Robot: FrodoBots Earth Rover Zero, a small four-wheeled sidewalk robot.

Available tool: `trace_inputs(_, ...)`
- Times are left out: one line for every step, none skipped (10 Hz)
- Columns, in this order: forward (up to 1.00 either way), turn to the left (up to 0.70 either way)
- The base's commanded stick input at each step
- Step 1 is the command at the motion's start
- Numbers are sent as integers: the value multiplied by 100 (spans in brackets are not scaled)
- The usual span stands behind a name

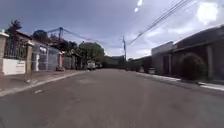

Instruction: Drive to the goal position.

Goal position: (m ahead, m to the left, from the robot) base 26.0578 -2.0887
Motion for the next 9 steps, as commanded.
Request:
trace_inputs(45,0)
trace_inputs(45,0)
trace_inputs(45,0)
trace_inputs(45,0)
trace_inputs(45,0)
trace_inputs(45,0)
trace_inputs(45,0)
trace_inputs(45,0)
trace_inputs(45,0)
